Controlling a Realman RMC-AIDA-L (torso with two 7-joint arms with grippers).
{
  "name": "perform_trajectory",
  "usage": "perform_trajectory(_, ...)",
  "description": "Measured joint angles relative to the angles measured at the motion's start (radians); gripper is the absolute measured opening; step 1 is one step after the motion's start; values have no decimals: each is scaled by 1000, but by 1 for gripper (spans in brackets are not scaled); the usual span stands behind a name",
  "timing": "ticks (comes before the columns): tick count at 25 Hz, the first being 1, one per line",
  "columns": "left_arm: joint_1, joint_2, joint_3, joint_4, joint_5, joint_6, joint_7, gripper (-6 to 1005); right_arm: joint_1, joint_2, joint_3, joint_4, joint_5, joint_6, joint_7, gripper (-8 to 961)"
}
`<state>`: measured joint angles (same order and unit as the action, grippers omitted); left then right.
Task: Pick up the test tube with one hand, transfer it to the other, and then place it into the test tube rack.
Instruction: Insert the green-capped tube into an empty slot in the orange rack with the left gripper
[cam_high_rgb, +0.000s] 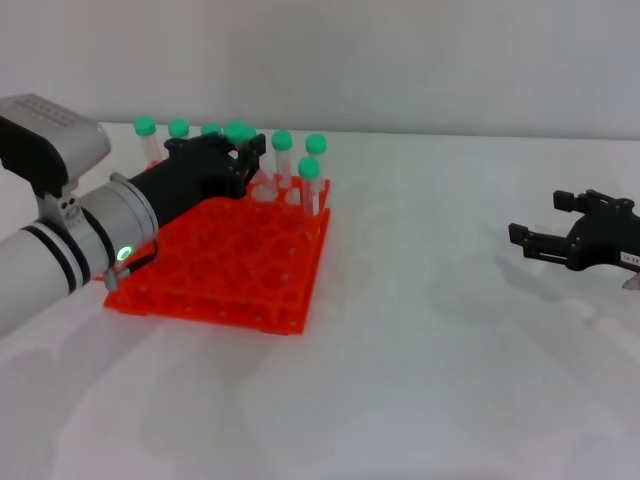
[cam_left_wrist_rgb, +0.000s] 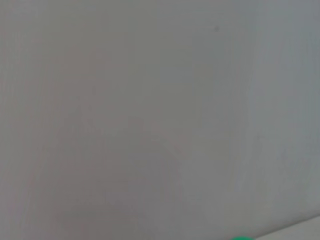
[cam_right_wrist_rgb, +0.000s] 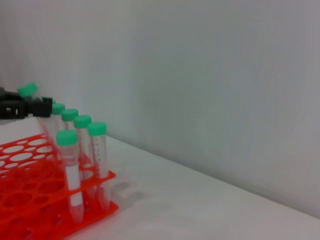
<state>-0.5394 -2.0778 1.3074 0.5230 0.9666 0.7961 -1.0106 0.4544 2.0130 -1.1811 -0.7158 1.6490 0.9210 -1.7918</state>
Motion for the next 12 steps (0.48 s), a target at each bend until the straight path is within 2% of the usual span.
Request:
perform_trajectory(5,32,-2,-1,49,0,1,-4,278,-3,-1,0,4,0,-5,0,860)
perform_trajectory(12,49,-3,25,60,-1,5,-38,284,1,-2,0,5,0,-18,0,860)
